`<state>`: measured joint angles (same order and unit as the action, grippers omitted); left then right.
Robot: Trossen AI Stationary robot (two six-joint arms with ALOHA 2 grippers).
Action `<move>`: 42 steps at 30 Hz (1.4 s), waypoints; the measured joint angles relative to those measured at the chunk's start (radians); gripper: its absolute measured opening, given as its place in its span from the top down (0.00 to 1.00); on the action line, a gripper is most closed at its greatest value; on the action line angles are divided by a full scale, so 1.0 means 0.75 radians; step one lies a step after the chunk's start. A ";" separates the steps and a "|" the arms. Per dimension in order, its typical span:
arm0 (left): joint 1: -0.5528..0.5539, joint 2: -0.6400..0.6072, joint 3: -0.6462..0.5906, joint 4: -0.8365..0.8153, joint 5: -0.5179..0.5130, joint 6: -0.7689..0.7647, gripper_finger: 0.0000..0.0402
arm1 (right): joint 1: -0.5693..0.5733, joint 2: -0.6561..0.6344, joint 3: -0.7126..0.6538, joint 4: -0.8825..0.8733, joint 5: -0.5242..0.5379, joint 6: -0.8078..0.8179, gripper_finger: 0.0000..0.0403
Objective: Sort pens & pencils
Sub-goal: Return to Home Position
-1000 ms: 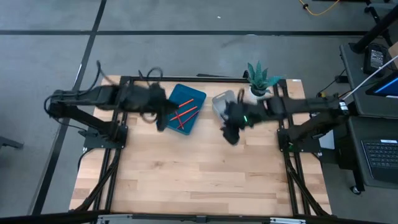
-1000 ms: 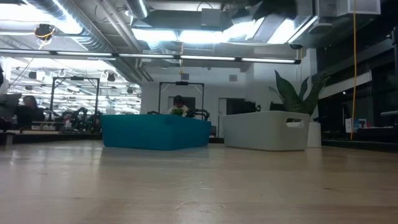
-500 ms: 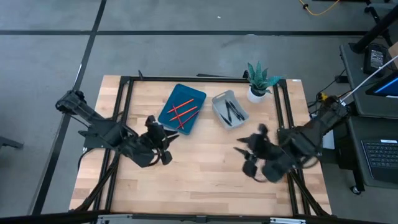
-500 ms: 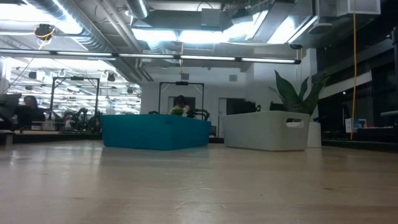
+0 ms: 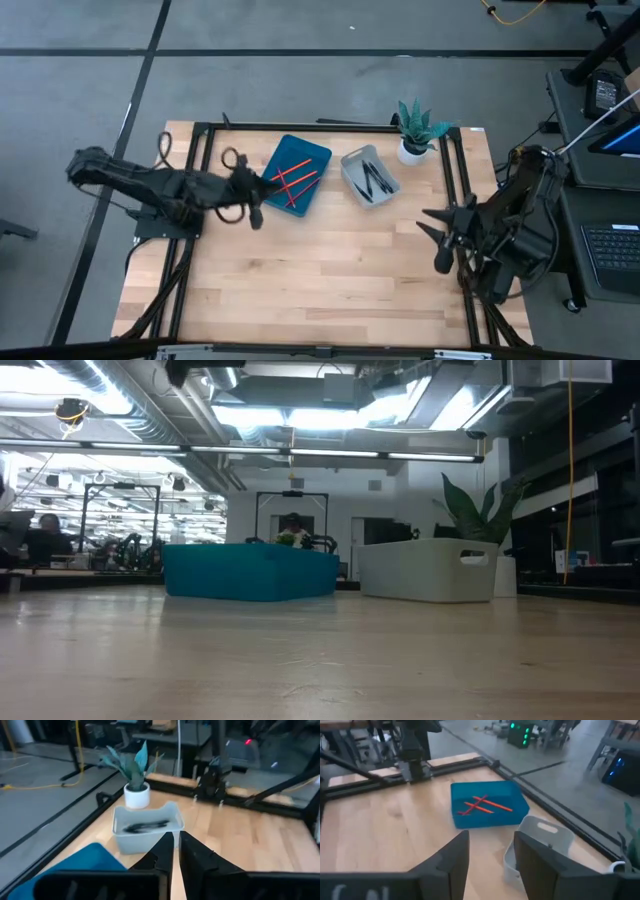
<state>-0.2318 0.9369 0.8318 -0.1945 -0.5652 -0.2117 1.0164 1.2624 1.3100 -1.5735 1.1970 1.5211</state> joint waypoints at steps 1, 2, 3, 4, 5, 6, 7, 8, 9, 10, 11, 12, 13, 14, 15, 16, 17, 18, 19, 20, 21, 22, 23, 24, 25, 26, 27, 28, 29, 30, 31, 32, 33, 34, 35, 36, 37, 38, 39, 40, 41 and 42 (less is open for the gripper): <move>0.045 -0.039 -0.034 0.027 0.054 0.012 0.95 | 0.000 -0.027 -0.043 0.007 0.020 0.012 0.61; 0.081 -0.078 -0.062 0.036 0.088 0.014 0.95 | 0.001 -0.052 -0.081 0.009 0.046 0.025 0.61; 0.111 -0.120 -0.092 0.025 0.108 0.016 0.96 | 0.002 -0.079 -0.119 0.015 0.089 0.040 0.61; 0.135 -0.159 -0.117 0.011 0.127 0.016 0.96 | 0.002 -0.105 -0.165 0.007 0.143 0.074 0.61; 0.154 -0.190 -0.133 0.006 0.150 0.023 0.96 | 0.002 -0.132 -0.214 -0.001 0.179 0.105 0.61; 0.170 -0.217 -0.144 -0.004 0.176 0.045 0.96 | 0.003 -0.156 -0.261 0.003 0.189 0.133 0.61; 0.183 -0.242 -0.153 -0.026 0.185 0.061 0.96 | 0.003 -0.183 -0.309 0.005 0.188 0.161 0.61; 0.194 -0.265 -0.161 -0.053 0.190 0.077 0.95 | 0.003 -0.217 -0.361 0.005 0.184 0.193 0.61; 0.203 -0.283 -0.167 -0.077 0.189 0.088 0.95 | 0.003 -0.255 -0.412 0.005 0.188 0.234 0.61; 0.215 -0.299 -0.174 -0.090 0.188 0.109 0.94 | 0.003 -0.295 -0.464 0.002 0.201 0.277 0.61; 0.228 -0.312 -0.181 -0.091 0.188 0.137 0.94 | 0.003 -0.342 -0.513 0.003 0.228 0.315 0.61; 0.242 -0.320 -0.183 -0.085 0.189 0.165 0.94 | 0.002 -0.391 -0.559 0.005 0.255 0.340 0.61; 0.258 -0.327 -0.183 -0.085 0.190 0.190 0.93 | -0.001 -0.444 -0.603 0.003 0.288 0.365 0.61; 0.276 -0.329 -0.183 -0.079 0.191 0.208 0.93 | -0.005 -0.496 -0.639 0.000 0.349 0.399 0.61; 0.297 -0.329 -0.183 -0.068 0.200 0.222 0.93 | -0.012 -0.546 -0.662 0.000 0.416 0.427 0.61; 0.322 -0.328 -0.183 -0.065 0.226 0.230 0.93 | -0.017 -0.592 -0.677 0.003 0.475 0.445 0.61; 0.349 -0.324 -0.183 -0.063 0.276 0.234 0.93 | -0.021 -0.626 -0.681 0.010 0.495 0.443 0.61; 0.375 -0.314 -0.183 -0.054 0.336 0.236 0.93 | -0.027 -0.655 -0.678 0.013 0.489 0.423 0.61; 0.405 -0.302 -0.183 -0.052 0.399 0.236 0.93 | -0.035 -0.674 -0.661 0.018 0.454 0.382 0.61; 0.433 -0.288 -0.183 -0.053 0.451 0.233 0.93 | -0.044 -0.685 -0.641 0.029 0.422 0.325 0.61; 0.460 -0.273 -0.183 -0.053 0.486 0.231 0.93 | -0.054 -0.689 -0.620 0.041 0.401 0.259 0.61; 0.486 -0.258 -0.183 -0.051 0.517 0.231 0.93 | -0.066 -0.692 -0.597 0.051 0.395 0.193 0.61; 0.510 -0.243 -0.183 -0.039 0.543 0.231 0.93 | -0.077 -0.694 -0.573 0.051 0.395 0.125 0.61; 0.532 -0.229 -0.183 -0.024 0.574 0.231 0.93 | -0.091 -0.695 -0.555 0.050 0.393 0.062 0.61; 0.555 -0.216 -0.183 -0.013 0.609 0.231 0.93 | -0.110 -0.705 -0.544 0.050 0.388 0.017 0.61; 0.576 -0.206 -0.183 0.003 0.646 0.237 0.93 | -0.134 -0.720 -0.538 0.049 0.377 -0.010 0.61; 0.595 -0.193 -0.183 0.032 0.681 0.248 0.93 | -0.159 -0.736 -0.538 0.041 0.340 -0.017 0.61; 0.612 -0.185 -0.183 0.049 0.713 0.253 0.93 | -0.187 -0.752 -0.538 0.032 0.292 -0.022 0.61; 0.627 -0.179 -0.183 0.056 0.739 0.256 0.93 | -0.213 -0.768 -0.543 0.031 0.257 -0.022 0.61; 0.641 -0.172 -0.183 0.068 0.766 0.257 0.93 | -0.237 -0.784 -0.549 0.030 0.245 -0.025 0.61; 0.654 -0.164 -0.183 0.083 0.781 0.261 0.93 | -0.256 -0.797 -0.553 0.030 0.244 -0.042 0.61; 0.666 -0.161 -0.183 0.085 0.789 0.262 0.93 | -0.272 -0.814 -0.554 0.031 0.243 -0.057 0.61; 0.679 -0.158 -0.183 0.087 0.796 0.263 0.93 | -0.289 -0.831 -0.554 0.032 0.246 -0.081 0.61; 0.693 -0.154 -0.183 0.098 0.810 0.265 0.93 | -0.307 -0.848 -0.554 0.024 0.255 -0.089 0.61; 0.708 -0.150 -0.183 0.104 0.829 0.274 0.93 | -0.323 -0.867 -0.554 0.008 0.263 -0.090 0.61; 0.723 -0.148 -0.183 0.108 0.846 0.290 0.93 | -0.339 -0.889 -0.554 0.002 0.263 -0.090 0.61; 0.740 -0.147 -0.183 0.110 0.858 0.302 0.93 | -0.356 -0.915 -0.554 0.003 0.263 -0.102 0.61; 0.759 -0.147 -0.183 0.113 0.864 0.313 0.93 | -0.368 -0.943 -0.554 0.004 0.262 -0.137 0.61; 0.780 -0.137 -0.183 0.118 0.876 0.322 0.93 | -0.378 -0.974 -0.554 0.005 0.263 -0.163 0.61; 0.800 -0.127 -0.182 0.121 0.897 0.327 0.93 | -0.389 -1.008 -0.554 0.004 0.266 -0.191 0.61; 0.821 -0.120 -0.183 0.114 0.921 0.327 0.93 | -0.396 -1.043 -0.554 0.003 0.276 -0.225 0.61; 0.844 -0.117 -0.184 0.110 0.949 0.327 0.93 | -0.402 -1.082 -0.554 0.004 0.291 -0.245 0.61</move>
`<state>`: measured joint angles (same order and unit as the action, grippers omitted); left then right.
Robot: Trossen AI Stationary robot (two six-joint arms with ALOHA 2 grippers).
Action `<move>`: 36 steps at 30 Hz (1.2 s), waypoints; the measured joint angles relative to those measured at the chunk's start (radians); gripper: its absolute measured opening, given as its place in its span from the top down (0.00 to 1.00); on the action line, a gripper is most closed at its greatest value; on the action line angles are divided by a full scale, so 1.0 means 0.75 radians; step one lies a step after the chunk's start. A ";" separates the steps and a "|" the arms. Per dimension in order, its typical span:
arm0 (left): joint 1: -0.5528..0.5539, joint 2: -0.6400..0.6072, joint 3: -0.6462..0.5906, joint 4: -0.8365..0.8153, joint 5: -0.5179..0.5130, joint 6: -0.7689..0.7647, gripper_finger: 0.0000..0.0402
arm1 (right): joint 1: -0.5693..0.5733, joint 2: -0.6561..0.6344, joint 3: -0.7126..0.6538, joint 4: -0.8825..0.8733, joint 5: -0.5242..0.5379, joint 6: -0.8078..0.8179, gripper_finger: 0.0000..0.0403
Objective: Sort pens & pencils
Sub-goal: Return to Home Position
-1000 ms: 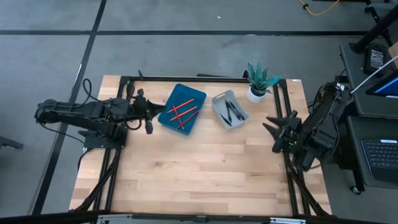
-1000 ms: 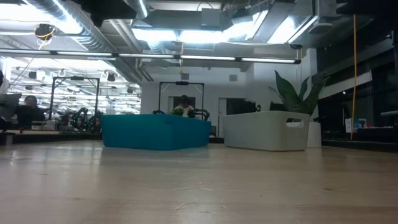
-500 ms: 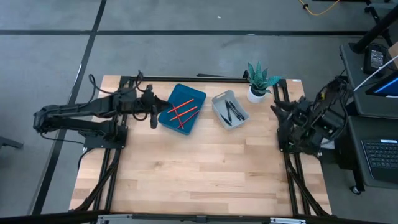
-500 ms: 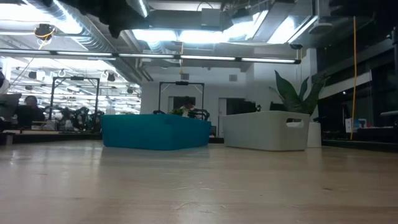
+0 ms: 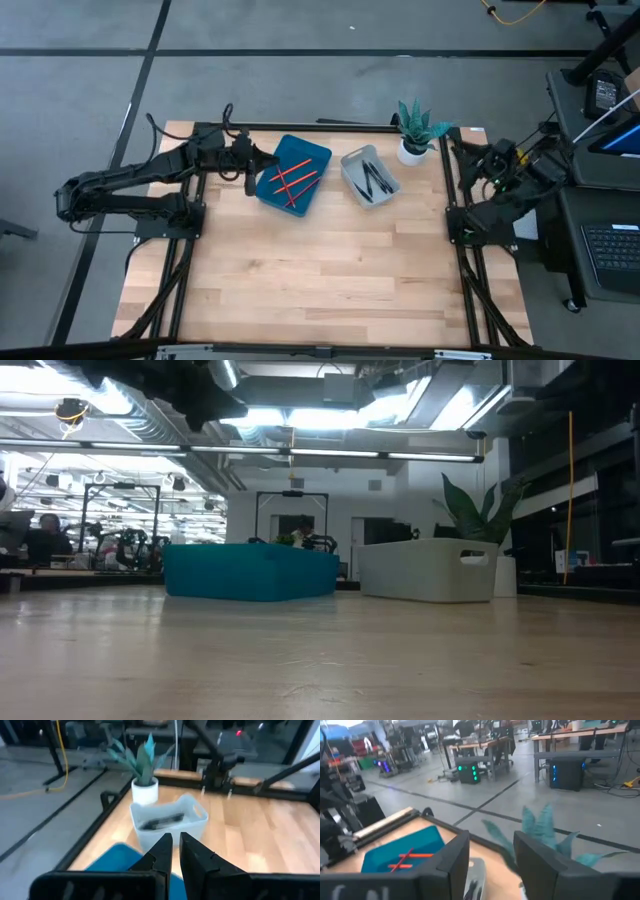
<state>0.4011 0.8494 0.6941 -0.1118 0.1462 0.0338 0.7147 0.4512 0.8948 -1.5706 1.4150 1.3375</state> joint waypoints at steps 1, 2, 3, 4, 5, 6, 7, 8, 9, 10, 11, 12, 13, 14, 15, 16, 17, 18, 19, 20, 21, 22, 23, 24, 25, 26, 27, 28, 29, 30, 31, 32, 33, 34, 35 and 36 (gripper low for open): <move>0.022 0.006 0.000 0.026 0.032 0.000 0.93 | -0.002 -0.041 0.000 0.000 0.010 -0.018 0.61; 0.040 0.014 0.002 0.061 0.067 -0.002 0.93 | -0.002 -0.082 0.000 0.000 0.027 -0.048 0.61; 0.054 0.020 0.002 0.080 0.103 -0.006 0.93 | -0.002 -0.120 0.000 -0.001 0.043 -0.076 0.61; 0.065 0.026 0.002 0.091 0.132 -0.017 0.93 | -0.001 -0.156 0.000 -0.001 0.054 -0.095 0.61; 0.072 0.034 0.010 0.096 0.144 -0.021 0.93 | 0.001 -0.191 0.000 -0.001 0.070 -0.129 0.61; 0.078 0.040 0.022 0.097 0.147 -0.019 0.93 | 0.004 -0.222 0.002 -0.002 0.079 -0.171 0.61; 0.082 0.042 0.034 0.095 0.148 -0.010 0.93 | 0.005 -0.252 0.009 -0.003 0.091 -0.212 0.61; 0.086 0.041 0.049 0.087 0.147 0.000 0.93 | 0.005 -0.279 0.026 -0.002 0.109 -0.248 0.61; 0.089 0.041 0.069 0.074 0.142 0.006 0.93 | 0.005 -0.305 0.054 -0.003 0.123 -0.297 0.61; 0.093 0.041 0.091 0.050 0.132 0.018 0.93 | 0.005 -0.321 0.089 0.002 0.125 -0.351 0.61; 0.095 0.041 0.115 0.016 0.124 0.033 0.93 | 0.005 -0.329 0.132 0.023 0.124 -0.410 0.61; 0.096 0.038 0.142 -0.035 0.108 0.042 0.93 | 0.004 -0.330 0.179 0.065 0.117 -0.498 0.61; 0.096 0.034 0.170 -0.081 0.091 0.051 0.93 | 0.005 -0.329 0.217 0.131 0.097 -0.614 0.61; 0.096 0.033 0.202 -0.127 0.074 0.063 0.93 | 0.004 -0.325 0.249 0.222 0.067 -0.763 0.61; 0.096 0.028 0.232 -0.181 0.049 0.072 0.93 | 0.005 -0.320 0.271 0.327 0.031 -0.924 0.61; 0.096 0.017 0.254 -0.244 0.019 0.074 0.93 | 0.005 -0.312 0.282 0.430 0.018 -1.079 0.61; 0.096 0.010 0.271 -0.287 -0.010 0.076 0.93 | 0.005 -0.305 0.283 0.517 0.021 -1.206 0.61; 0.096 0.001 0.278 -0.297 -0.033 0.081 0.93 | 0.005 -0.303 0.279 0.565 0.045 -1.291 0.61; 0.097 -0.008 0.276 -0.314 -0.043 0.086 0.93 | 0.005 -0.305 0.265 0.572 0.074 -1.313 0.61; 0.100 -0.019 0.265 -0.327 -0.042 0.083 0.93 | 0.005 -0.317 0.245 0.530 0.085 -1.281 0.61; 0.104 -0.029 0.251 -0.330 -0.041 0.069 0.93 | 0.005 -0.330 0.220 0.444 0.087 -1.184 0.61; 0.107 -0.040 0.225 -0.323 -0.038 0.058 0.93 | 0.005 -0.346 0.190 0.328 0.078 -1.041 0.61; 0.109 -0.052 0.190 -0.311 -0.036 0.046 0.93 | 0.005 -0.365 0.148 0.194 0.060 -0.859 0.61; 0.111 -0.060 0.153 -0.290 -0.034 0.033 0.93 | 0.005 -0.389 0.103 0.063 0.046 -0.658 0.61; 0.111 -0.065 0.108 -0.251 -0.030 0.013 0.93 | 0.005 -0.415 0.052 -0.010 0.036 -0.477 0.61; 0.111 -0.069 0.063 -0.206 -0.016 -0.011 0.93 | 0.005 -0.444 -0.005 -0.001 0.039 -0.386 0.61; 0.111 -0.073 0.017 -0.153 0.011 -0.038 0.93 | 0.005 -0.477 -0.066 0.034 0.055 -0.394 0.61; 0.111 -0.081 -0.027 -0.103 0.048 -0.058 0.93 | 0.006 -0.496 -0.089 0.093 0.058 -0.440 0.61; 0.111 -0.088 -0.065 -0.051 0.075 -0.080 0.93 | 0.006 -0.511 -0.089 0.176 0.074 -0.490 0.61; 0.108 -0.093 -0.101 0.013 0.096 -0.112 0.93 | 0.010 -0.523 -0.090 0.240 0.075 -0.541 0.61; 0.105 -0.099 -0.144 0.061 0.116 -0.144 0.93 | 0.018 -0.525 -0.092 0.301 0.074 -0.582 0.61; 0.100 -0.101 -0.190 0.100 0.130 -0.176 0.93 | 0.036 -0.521 -0.102 0.373 0.075 -0.603 0.61; 0.093 -0.097 -0.235 0.165 0.141 -0.206 0.93 | 0.051 -0.520 -0.129 0.437 0.076 -0.603 0.61; 0.082 -0.094 -0.277 0.240 0.147 -0.240 0.93 | 0.066 -0.520 -0.165 0.481 0.076 -0.605 0.61; 0.066 -0.095 -0.317 0.326 0.149 -0.273 0.93 | 0.082 -0.520 -0.213 0.537 0.081 -0.597 0.61; 0.048 -0.094 -0.349 0.404 0.151 -0.298 0.93 | 0.096 -0.517 -0.269 0.593 0.089 -0.571 0.61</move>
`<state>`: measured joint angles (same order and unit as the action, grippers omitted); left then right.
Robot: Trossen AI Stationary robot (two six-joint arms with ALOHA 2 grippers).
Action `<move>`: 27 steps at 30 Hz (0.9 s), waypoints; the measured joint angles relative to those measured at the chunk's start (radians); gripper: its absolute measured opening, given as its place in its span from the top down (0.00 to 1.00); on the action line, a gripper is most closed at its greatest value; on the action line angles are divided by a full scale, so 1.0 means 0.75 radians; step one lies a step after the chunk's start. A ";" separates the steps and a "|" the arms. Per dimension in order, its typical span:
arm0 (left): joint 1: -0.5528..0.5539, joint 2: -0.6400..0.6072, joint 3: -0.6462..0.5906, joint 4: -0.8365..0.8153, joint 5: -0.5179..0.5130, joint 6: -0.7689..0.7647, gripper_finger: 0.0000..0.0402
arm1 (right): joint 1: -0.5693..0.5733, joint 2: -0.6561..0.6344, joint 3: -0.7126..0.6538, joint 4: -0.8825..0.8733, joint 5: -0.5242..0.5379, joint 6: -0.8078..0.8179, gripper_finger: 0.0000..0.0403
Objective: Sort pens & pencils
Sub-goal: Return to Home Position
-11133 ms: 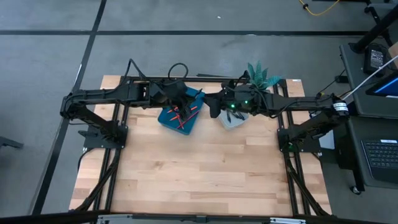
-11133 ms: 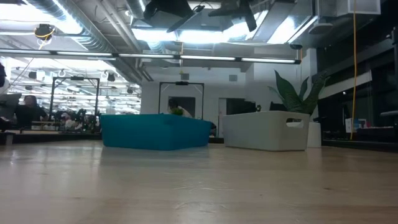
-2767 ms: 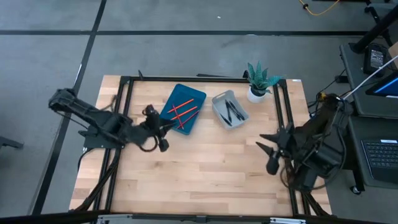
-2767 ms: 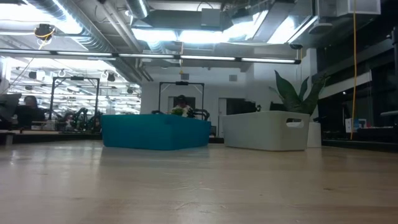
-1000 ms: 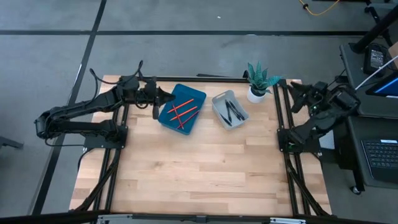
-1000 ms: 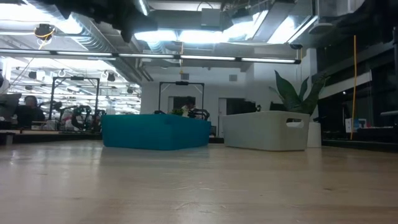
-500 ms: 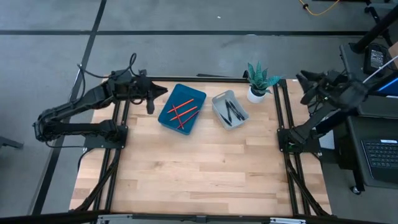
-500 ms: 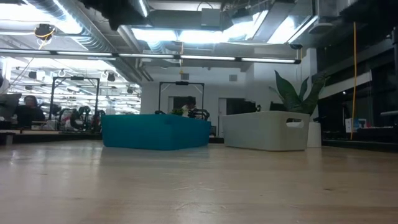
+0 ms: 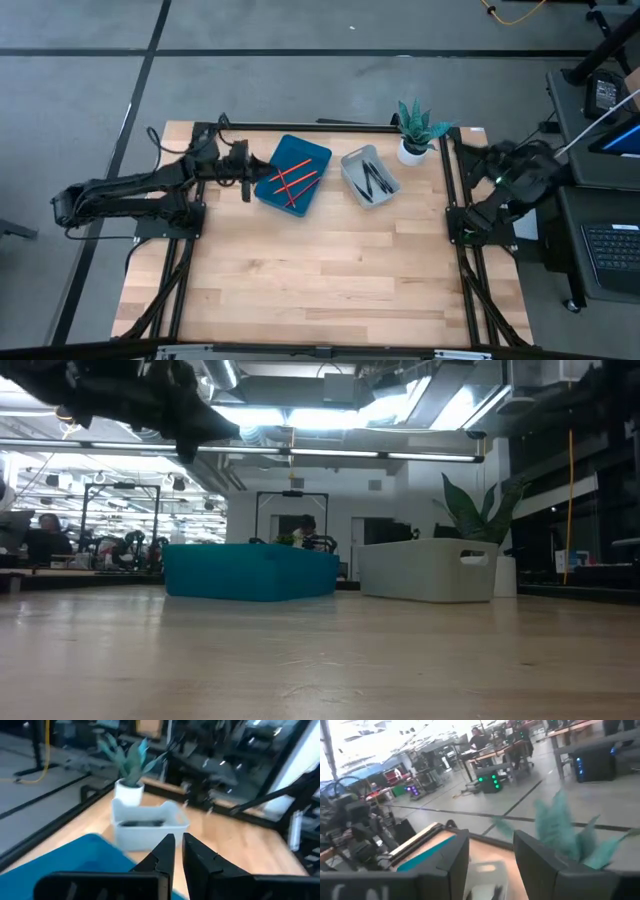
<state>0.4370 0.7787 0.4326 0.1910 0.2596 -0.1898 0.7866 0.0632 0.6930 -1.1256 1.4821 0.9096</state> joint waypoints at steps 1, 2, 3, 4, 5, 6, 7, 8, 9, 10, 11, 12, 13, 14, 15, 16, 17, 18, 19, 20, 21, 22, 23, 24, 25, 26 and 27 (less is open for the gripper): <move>-0.019 0.001 -0.025 0.058 0.002 -0.018 0.93 | 0.012 0.003 -0.068 0.042 0.017 0.027 0.61; -0.040 0.002 -0.045 0.100 0.001 -0.024 0.93 | 0.024 0.006 -0.144 0.092 0.051 0.057 0.61; -0.063 0.006 -0.057 0.123 -0.007 -0.025 0.93 | 0.033 0.009 -0.220 0.135 0.095 0.090 0.61; -0.085 0.009 -0.064 0.126 -0.021 -0.025 0.94 | 0.039 0.010 -0.296 0.167 0.110 0.130 0.61; -0.103 0.017 -0.064 0.125 -0.044 -0.025 0.94 | 0.040 0.010 -0.359 0.169 0.111 0.175 0.61; -0.119 0.029 -0.064 0.128 -0.068 -0.024 0.94 | 0.033 0.010 -0.416 0.166 0.111 0.230 0.61; -0.134 0.040 -0.064 0.124 -0.088 -0.023 0.94 | 0.020 0.008 -0.468 0.158 0.115 0.301 0.61; -0.143 0.058 -0.064 0.135 -0.102 -0.018 0.94 | 0.001 0.008 -0.510 0.144 0.114 0.380 0.61; -0.149 0.078 -0.064 0.151 -0.113 -0.018 0.94 | -0.025 0.008 -0.536 0.134 0.109 0.442 0.61; -0.152 0.100 -0.064 0.170 -0.114 -0.018 0.94 | -0.061 0.008 -0.550 0.129 0.116 0.481 0.61; -0.152 0.124 -0.064 0.188 -0.115 -0.017 0.94 | -0.100 0.009 -0.549 0.121 0.115 0.490 0.61; -0.151 0.149 -0.064 0.198 -0.114 -0.017 0.93 | -0.139 0.011 -0.547 0.131 0.119 0.488 0.61; -0.151 0.174 -0.064 0.213 -0.113 -0.017 0.93 | -0.180 0.010 -0.546 0.128 0.119 0.483 0.61; -0.153 0.201 -0.064 0.240 -0.113 -0.017 0.93 | -0.225 0.008 -0.546 0.125 0.118 0.465 0.61; -0.157 0.230 -0.063 0.272 -0.113 -0.017 0.93 | -0.273 0.007 -0.546 0.127 0.119 0.457 0.61; -0.162 0.258 -0.063 0.293 -0.112 -0.017 0.93 | -0.321 0.010 -0.546 0.130 0.120 0.456 0.61; -0.166 0.286 -0.063 0.320 -0.111 -0.012 0.93 | -0.367 0.012 -0.546 0.130 0.119 0.456 0.61; -0.171 0.313 -0.063 0.346 -0.111 -0.005 0.94 | -0.414 0.012 -0.546 0.130 0.119 0.456 0.61; -0.173 0.341 -0.063 0.369 -0.108 0.005 0.94 | -0.461 0.012 -0.546 0.131 0.119 0.455 0.61; -0.176 0.366 -0.063 0.394 -0.108 0.011 0.94 | -0.505 0.012 -0.546 0.130 0.119 0.454 0.61; -0.174 0.387 -0.063 0.414 -0.108 0.012 0.95 | -0.550 0.012 -0.546 0.131 0.119 0.454 0.61; -0.173 0.409 -0.063 0.441 -0.109 0.016 0.95 | -0.593 0.012 -0.546 0.132 0.119 0.452 0.61; -0.173 0.427 -0.063 0.463 -0.109 0.022 0.95 | -0.634 0.012 -0.547 0.138 0.120 0.441 0.61; -0.170 0.443 -0.063 0.481 -0.109 0.032 0.95 | -0.673 0.012 -0.548 0.147 0.119 0.422 0.61; -0.164 0.461 -0.063 0.514 -0.108 0.042 0.96 | -0.708 0.012 -0.548 0.150 0.119 0.420 0.61; -0.159 0.477 -0.063 0.553 -0.108 0.048 0.96 | -0.741 0.012 -0.548 0.151 0.119 0.418 0.61; -0.152 0.493 -0.063 0.592 -0.109 0.054 0.96 | -0.772 0.016 -0.548 0.151 0.119 0.416 0.61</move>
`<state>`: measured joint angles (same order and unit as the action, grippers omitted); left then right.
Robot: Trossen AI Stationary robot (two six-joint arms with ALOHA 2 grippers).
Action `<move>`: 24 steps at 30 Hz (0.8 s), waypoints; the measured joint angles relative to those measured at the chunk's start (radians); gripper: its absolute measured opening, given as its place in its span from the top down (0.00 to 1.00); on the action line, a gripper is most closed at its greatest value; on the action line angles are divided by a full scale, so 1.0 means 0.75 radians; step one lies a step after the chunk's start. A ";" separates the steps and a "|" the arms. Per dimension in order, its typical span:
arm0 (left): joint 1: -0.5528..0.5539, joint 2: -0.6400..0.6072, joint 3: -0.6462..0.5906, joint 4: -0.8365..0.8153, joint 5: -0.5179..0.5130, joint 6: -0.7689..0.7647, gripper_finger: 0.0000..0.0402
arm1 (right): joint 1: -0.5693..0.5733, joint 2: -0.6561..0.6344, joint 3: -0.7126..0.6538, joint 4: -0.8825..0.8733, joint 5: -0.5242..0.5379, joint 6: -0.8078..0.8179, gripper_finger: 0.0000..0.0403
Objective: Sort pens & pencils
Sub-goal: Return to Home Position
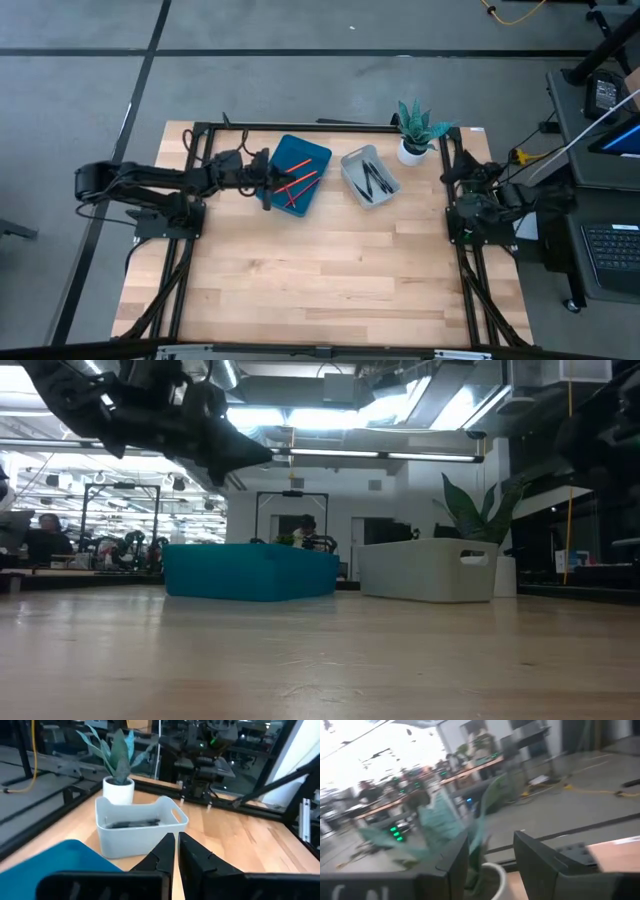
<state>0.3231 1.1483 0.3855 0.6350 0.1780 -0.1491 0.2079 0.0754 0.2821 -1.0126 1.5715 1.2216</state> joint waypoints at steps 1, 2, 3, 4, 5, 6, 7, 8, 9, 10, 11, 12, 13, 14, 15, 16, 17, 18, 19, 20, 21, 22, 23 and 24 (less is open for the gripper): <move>0.010 0.014 0.000 0.026 0.000 0.003 0.96 | -0.032 0.006 0.000 0.000 0.000 -0.002 0.61; 0.020 0.031 0.000 0.051 0.000 0.005 0.96 | -0.060 0.013 -0.001 0.000 0.000 -0.002 0.61; 0.030 0.048 0.000 0.074 0.000 0.015 0.96 | -0.086 0.024 -0.002 0.001 0.000 -0.001 0.61; 0.039 0.065 0.000 0.090 -0.001 0.027 0.97 | -0.109 0.039 -0.003 0.001 -0.001 0.000 0.61; 0.047 0.081 0.000 0.097 -0.001 0.035 0.97 | -0.127 0.053 -0.003 0.002 -0.001 0.002 0.61; 0.056 0.094 0.000 0.106 -0.001 0.042 0.97 | -0.140 0.069 -0.003 0.002 0.000 0.002 0.61; 0.065 0.110 0.000 0.118 -0.001 0.058 0.97 | -0.151 0.086 -0.003 0.003 -0.001 0.003 0.61; 0.073 0.124 0.000 0.123 -0.001 0.068 0.97 | -0.160 0.103 -0.003 0.003 -0.001 0.003 0.61; 0.083 0.138 0.001 0.131 0.000 0.075 0.97 | -0.166 0.121 -0.003 0.004 -0.001 0.004 0.61; 0.097 0.153 0.001 0.146 0.000 0.086 0.97 | -0.170 0.138 -0.003 0.004 -0.001 0.005 0.61; 0.111 0.166 0.000 0.162 0.000 0.096 0.97 | -0.173 0.156 -0.003 0.004 -0.001 0.006 0.61; 0.129 0.171 0.000 0.167 0.009 0.096 0.97 | -0.173 0.173 -0.003 0.004 -0.003 0.007 0.61; 0.149 0.171 0.000 0.169 0.042 0.093 0.97 | -0.173 0.189 -0.003 0.006 -0.004 0.007 0.61; 0.171 0.171 0.000 0.183 0.086 0.083 0.97 | -0.173 0.205 -0.004 0.007 -0.009 0.007 0.61; 0.190 0.168 -0.005 0.200 0.129 0.072 0.97 | -0.173 0.219 -0.004 0.008 -0.013 0.007 0.61; 0.206 0.160 -0.021 0.222 0.165 0.064 0.97 | -0.173 0.233 -0.004 0.011 -0.013 0.008 0.61; 0.219 0.156 -0.044 0.250 0.188 0.058 0.97 | -0.173 0.248 -0.004 0.014 -0.008 0.008 0.61; 0.228 0.157 -0.070 0.284 0.193 0.042 0.97 | -0.173 0.260 -0.004 0.014 -0.005 0.008 0.61; 0.235 0.158 -0.105 0.328 0.195 0.022 0.97 | -0.173 0.268 -0.004 0.014 -0.004 0.008 0.61; 0.238 0.158 -0.141 0.370 0.196 0.004 0.97 | -0.173 0.276 -0.004 0.016 -0.004 0.010 0.61; 0.240 0.158 -0.177 0.420 0.196 -0.007 0.97 | -0.173 0.280 -0.004 0.025 -0.004 0.012 0.61; 0.240 0.158 -0.215 0.481 0.196 -0.015 0.97 | -0.172 0.282 -0.005 0.044 -0.004 0.022 0.61; 0.240 0.158 -0.248 0.532 0.195 -0.027 0.97 | -0.172 0.281 -0.006 0.062 -0.006 0.034 0.61; 0.240 0.158 -0.279 0.577 0.192 -0.034 0.97 | -0.172 0.282 -0.007 0.069 -0.025 0.036 0.61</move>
<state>0.5030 1.2667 0.1763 1.0680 0.3220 -0.1747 0.0787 0.2866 0.2766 -0.9612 1.5526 1.2490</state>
